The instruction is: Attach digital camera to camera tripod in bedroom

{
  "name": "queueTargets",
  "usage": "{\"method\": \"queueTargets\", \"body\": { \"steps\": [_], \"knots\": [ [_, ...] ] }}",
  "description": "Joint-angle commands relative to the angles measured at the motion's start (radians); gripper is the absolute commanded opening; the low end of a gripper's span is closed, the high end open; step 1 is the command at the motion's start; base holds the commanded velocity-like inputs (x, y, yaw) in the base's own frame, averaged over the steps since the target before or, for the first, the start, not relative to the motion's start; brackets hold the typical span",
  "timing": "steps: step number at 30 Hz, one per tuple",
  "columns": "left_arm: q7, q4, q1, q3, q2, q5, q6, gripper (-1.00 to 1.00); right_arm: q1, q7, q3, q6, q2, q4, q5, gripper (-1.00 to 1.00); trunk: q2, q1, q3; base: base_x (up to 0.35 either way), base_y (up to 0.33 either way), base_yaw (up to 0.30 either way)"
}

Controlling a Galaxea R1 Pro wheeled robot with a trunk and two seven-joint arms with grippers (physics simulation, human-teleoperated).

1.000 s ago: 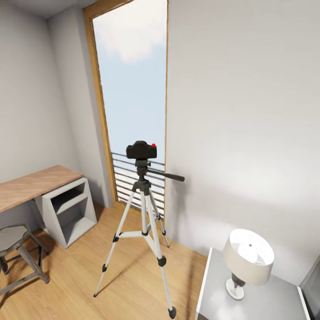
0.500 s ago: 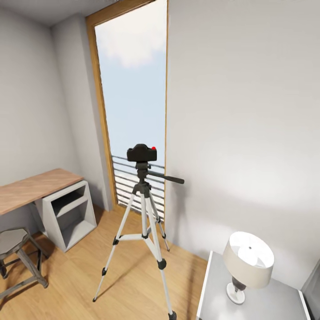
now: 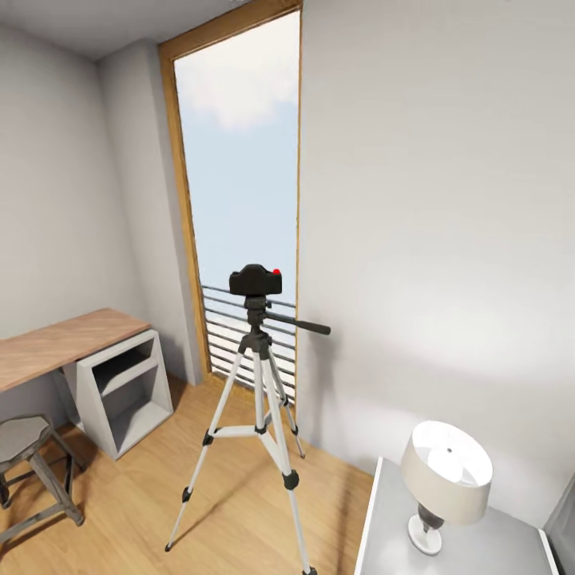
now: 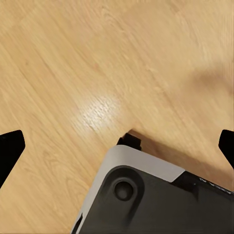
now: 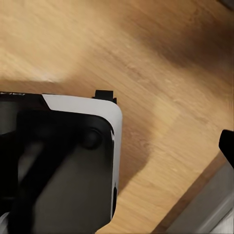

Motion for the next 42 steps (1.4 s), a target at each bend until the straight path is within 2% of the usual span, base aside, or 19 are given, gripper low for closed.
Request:
{"method": "queueTargets", "body": {
  "steps": [1,11,18,24,42],
  "knots": [
    [0.003,0.000,0.000,-0.009,0.000,0.009,-0.002,1.00,-0.002,0.003,-0.002,0.001,0.000,0.001,0.008,1.00,-0.001,0.000,0.000,0.000,0.000,0.000],
    [-0.005,0.001,0.012,-0.009,0.000,0.006,-0.001,1.00,-0.001,0.003,-0.003,0.001,0.000,0.001,0.009,1.00,-0.001,0.000,0.016,0.000,0.000,0.000],
    [-0.056,0.001,0.013,-0.009,0.001,0.006,0.001,1.00,-0.001,0.002,-0.003,0.001,0.000,0.001,0.009,1.00,-0.001,0.000,0.027,0.000,0.000,0.000],
    [-0.071,0.000,0.013,-0.009,0.002,0.007,-0.003,1.00,-0.002,0.001,-0.003,0.001,0.000,0.001,0.010,1.00,-0.001,0.000,0.035,0.000,0.000,0.000],
    [-0.076,-0.016,0.013,-0.014,0.004,-0.002,-0.005,1.00,-0.002,0.001,-0.005,-0.001,-0.005,-0.001,0.005,1.00,-0.001,0.000,0.040,0.000,0.000,0.000]
  ]
}}
